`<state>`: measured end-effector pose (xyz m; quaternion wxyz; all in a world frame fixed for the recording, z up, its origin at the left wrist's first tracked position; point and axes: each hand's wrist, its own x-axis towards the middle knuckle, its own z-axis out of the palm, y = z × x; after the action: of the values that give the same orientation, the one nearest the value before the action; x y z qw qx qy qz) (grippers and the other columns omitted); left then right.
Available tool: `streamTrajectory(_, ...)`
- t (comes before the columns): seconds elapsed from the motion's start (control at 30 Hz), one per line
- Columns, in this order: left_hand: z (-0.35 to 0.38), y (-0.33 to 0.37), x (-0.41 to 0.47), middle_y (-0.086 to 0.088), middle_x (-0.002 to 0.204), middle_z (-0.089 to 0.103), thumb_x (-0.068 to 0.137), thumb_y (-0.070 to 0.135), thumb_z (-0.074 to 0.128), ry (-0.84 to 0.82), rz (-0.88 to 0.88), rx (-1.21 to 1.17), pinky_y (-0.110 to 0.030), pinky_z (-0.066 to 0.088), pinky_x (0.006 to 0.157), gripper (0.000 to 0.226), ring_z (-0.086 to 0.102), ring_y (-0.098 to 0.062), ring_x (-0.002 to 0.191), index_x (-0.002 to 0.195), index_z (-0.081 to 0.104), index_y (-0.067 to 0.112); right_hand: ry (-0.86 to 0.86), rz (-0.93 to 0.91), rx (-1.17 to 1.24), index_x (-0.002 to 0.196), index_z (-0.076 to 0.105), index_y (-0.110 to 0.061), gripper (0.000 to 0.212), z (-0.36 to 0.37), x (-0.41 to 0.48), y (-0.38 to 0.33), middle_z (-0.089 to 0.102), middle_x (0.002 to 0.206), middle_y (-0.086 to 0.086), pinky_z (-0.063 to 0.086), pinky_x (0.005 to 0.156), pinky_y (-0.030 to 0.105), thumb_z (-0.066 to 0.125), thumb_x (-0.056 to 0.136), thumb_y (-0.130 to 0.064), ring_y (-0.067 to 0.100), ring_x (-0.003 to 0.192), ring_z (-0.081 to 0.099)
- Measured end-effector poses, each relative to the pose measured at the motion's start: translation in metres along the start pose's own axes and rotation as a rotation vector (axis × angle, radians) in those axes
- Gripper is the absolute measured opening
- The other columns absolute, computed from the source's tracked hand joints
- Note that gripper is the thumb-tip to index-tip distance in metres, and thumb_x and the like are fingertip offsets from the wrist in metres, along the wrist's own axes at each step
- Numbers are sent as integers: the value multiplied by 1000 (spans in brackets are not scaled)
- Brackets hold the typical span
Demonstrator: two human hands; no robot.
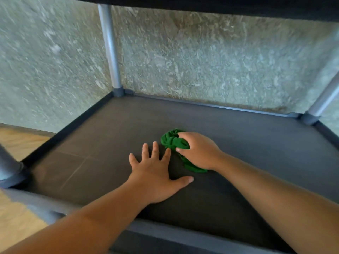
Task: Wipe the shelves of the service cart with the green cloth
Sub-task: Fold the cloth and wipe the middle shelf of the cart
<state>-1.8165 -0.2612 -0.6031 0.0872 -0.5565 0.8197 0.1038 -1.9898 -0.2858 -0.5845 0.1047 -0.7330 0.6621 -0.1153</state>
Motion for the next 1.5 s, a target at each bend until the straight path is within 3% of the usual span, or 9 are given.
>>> streamTrajectory(0.17, 0, 0, -6, -5, 167, -13, 94, 65, 26, 49, 31, -62, -67, -1, 117, 74, -16, -34, 152, 158, 2, 37, -70, -11, 50, 132, 56, -25, 39, -8, -67, -11, 60, 131, -6, 46, 99, 41, 57, 97, -44, 16, 120, 56)
streamTrajectory(0.27, 0, -1, -8, -4, 167, -11, 101, 52, 22, 57, 19, -56, -66, 0, 117, 63, -13, -33, 152, 158, 2, 36, -141, -60, 48, 138, 52, -25, 44, -16, -104, -13, 48, 148, -12, 36, 110, 30, 58, 98, -43, 9, 135, 43)
streamTrajectory(0.5, 2, 2, -11, -3, 167, -14, 101, 62, 13, 43, 18, -36, -65, 1, 117, 64, -15, -33, 152, 158, -3, 38, -234, -191, 39, 136, 55, -32, 42, -20, -164, -3, 36, 154, -23, 11, 106, 1, 60, 96, -45, -8, 141, 24)
streamTrajectory(0.63, 3, 4, -12, -3, 166, -16, 101, 61, 11, 40, 16, 7, -65, 0, 118, 64, -16, -34, 152, 158, -6, 37, -142, -118, 6, 142, 51, -34, 45, -20, -121, 0, 45, 152, -15, 27, 117, 27, 55, 99, -45, 7, 139, 38)
streamTrajectory(0.8, 3, 6, -15, -3, 165, -20, 98, 66, 9, 20, 24, 45, -63, -2, 118, 67, -20, -34, 151, 156, -11, 38, -21, 141, -26, 145, 47, -20, 52, -19, -22, 27, 57, 142, 6, 46, 101, 41, 50, 100, -46, 29, 126, 54)
streamTrajectory(1.0, 1, 9, -9, -2, 164, -26, 97, 69, 10, -36, -9, 54, -63, -5, 118, 68, -25, -32, 149, 154, -14, 42, 44, 313, -5, 144, 46, -14, 53, -22, 87, 73, 56, 139, 13, 46, 87, 38, 44, 102, -45, 33, 119, 57)
streamTrajectory(1.13, -3, 11, -5, 0, 163, -29, 96, 71, 14, -74, -28, 57, -62, -7, 117, 70, -26, -30, 149, 154, -15, 44, 53, 367, 12, 151, 36, -13, 57, -30, 122, 91, 48, 148, 12, 47, 96, 40, 42, 104, -44, 33, 128, 51)
streamTrajectory(1.3, -9, 15, -1, 3, 163, -28, 96, 72, 15, -91, -55, 49, -62, -5, 117, 70, -25, -28, 150, 153, -14, 46, 92, 406, 53, 156, 29, -20, 69, -32, 130, 101, 40, 156, 8, 45, 102, 41, 47, 97, -50, 33, 137, 43)
streamTrajectory(1.5, -2, 17, -5, 1, 163, -27, 97, 69, 10, -65, -54, 57, -63, -4, 118, 66, -24, -29, 150, 153, -16, 45, 83, 342, 33, 154, 33, -22, 68, -32, 88, 90, 48, 149, 7, 45, 97, 39, 52, 96, -53, 29, 131, 49)
